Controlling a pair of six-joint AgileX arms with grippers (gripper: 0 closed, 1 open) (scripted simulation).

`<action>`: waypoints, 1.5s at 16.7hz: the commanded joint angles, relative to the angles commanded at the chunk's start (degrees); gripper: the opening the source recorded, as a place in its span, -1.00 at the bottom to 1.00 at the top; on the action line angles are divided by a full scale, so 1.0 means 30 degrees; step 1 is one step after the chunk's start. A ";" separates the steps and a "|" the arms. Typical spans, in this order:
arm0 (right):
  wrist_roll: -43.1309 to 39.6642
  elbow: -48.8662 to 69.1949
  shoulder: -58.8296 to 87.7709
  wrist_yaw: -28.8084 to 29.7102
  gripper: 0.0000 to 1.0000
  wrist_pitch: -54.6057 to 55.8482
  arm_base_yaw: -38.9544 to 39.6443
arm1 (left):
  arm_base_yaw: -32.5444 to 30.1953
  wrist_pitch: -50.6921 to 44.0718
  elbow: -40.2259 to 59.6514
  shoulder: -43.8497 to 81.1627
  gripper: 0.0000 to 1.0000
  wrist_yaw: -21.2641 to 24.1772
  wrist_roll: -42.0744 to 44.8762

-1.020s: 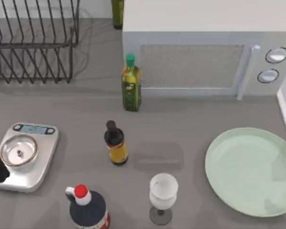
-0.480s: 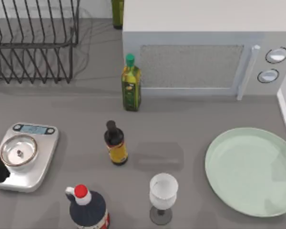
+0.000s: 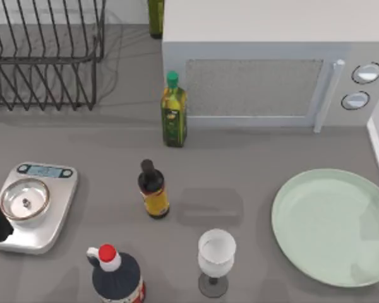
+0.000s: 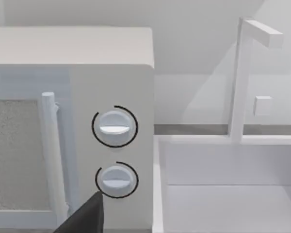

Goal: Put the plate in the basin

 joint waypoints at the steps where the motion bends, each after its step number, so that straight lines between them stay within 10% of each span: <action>1: 0.0000 0.0000 0.0000 0.0000 1.00 0.0000 0.0000 | 0.0000 0.0000 0.0000 0.0000 1.00 0.0000 0.0000; 12: 0.1580 0.2572 0.2854 0.0088 1.00 -0.2014 0.1830 | 0.0000 0.0000 0.0000 0.0000 1.00 0.0000 0.0000; 25: 0.9711 1.9211 2.5541 0.0157 1.00 -1.4807 1.0176 | 0.0000 0.0000 0.0000 0.0000 1.00 0.0000 0.0000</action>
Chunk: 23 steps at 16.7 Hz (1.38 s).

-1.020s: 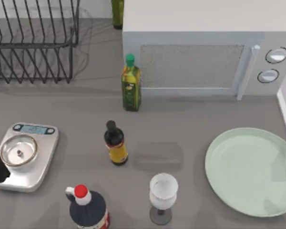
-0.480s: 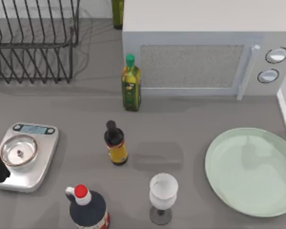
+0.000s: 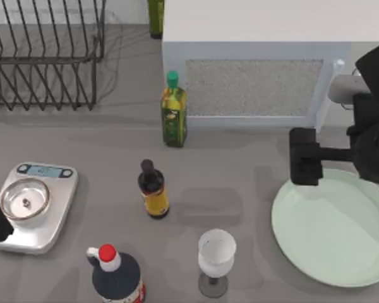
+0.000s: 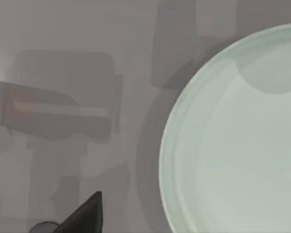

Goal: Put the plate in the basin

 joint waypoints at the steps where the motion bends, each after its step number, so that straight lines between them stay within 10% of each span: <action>1: 0.0472 0.1233 0.1833 -0.0018 1.00 -0.0966 0.0390 | 0.0000 0.0000 0.0000 0.0000 1.00 0.0000 0.0000; 14: 0.2458 0.7154 1.0160 -0.0144 1.00 -0.5821 0.1632 | 0.0000 0.0000 0.0000 0.0000 1.00 0.0000 0.0000; 23: 0.2532 0.3977 1.2631 -0.0129 1.00 0.0052 0.1731 | 0.0000 0.0000 0.0000 0.0000 1.00 0.0000 0.0000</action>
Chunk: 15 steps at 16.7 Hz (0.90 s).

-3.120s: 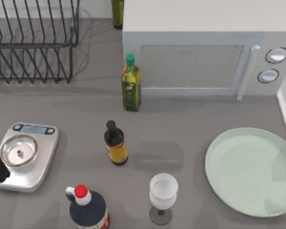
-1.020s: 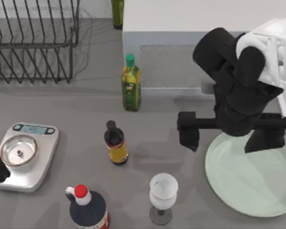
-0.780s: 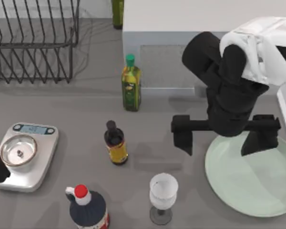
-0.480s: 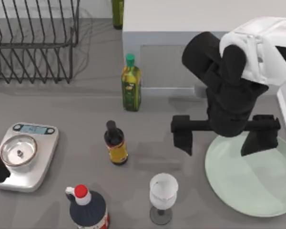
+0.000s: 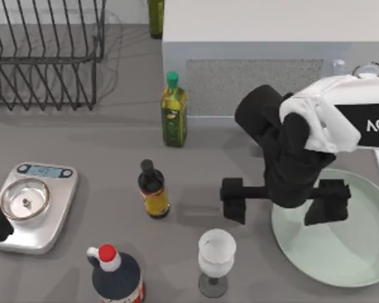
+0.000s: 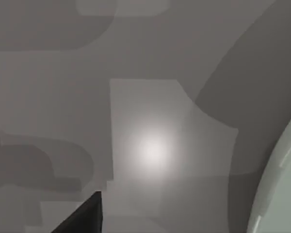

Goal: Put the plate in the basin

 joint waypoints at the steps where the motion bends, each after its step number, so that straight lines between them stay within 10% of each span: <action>1: 0.0013 -0.0375 0.0312 0.0002 1.00 0.0617 0.0016 | 0.0000 0.0000 0.0000 0.0000 1.00 0.0000 0.0000; 7: 0.0035 -0.0822 0.0711 0.0004 1.00 0.1273 0.0042 | 0.0000 0.0000 0.0000 0.0000 1.00 0.0000 0.0000; 15: 0.0035 -0.0822 0.0711 0.0004 -0.21 0.1273 0.0042 | 0.0000 0.0000 0.0000 0.0000 1.00 0.0000 0.0000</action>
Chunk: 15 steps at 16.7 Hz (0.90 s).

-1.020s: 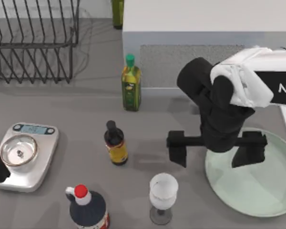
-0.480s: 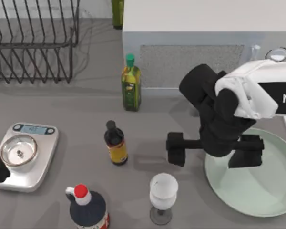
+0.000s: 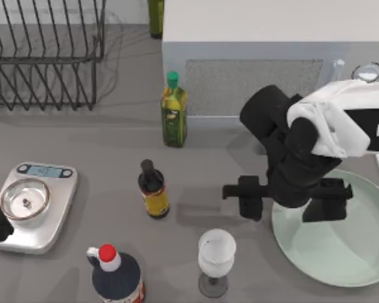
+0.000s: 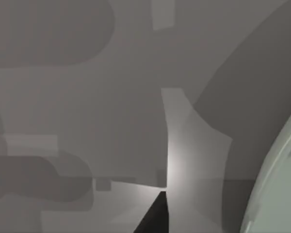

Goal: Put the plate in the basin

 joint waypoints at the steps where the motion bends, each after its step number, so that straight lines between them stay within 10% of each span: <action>1: 0.0000 0.0000 0.0000 0.0000 -0.36 0.0000 0.0000 | 0.0000 0.0000 0.0000 0.0000 1.00 0.0000 0.0000; 5: 0.0000 0.0000 0.0000 0.0000 -0.96 0.0000 0.0000 | 0.0000 0.0000 0.0000 0.0000 1.00 0.0000 0.0000; 15: -0.0178 0.0219 -0.1876 0.0359 -1.00 -0.0107 -0.0305 | 0.0000 0.0000 0.0000 0.0000 1.00 0.0000 0.0000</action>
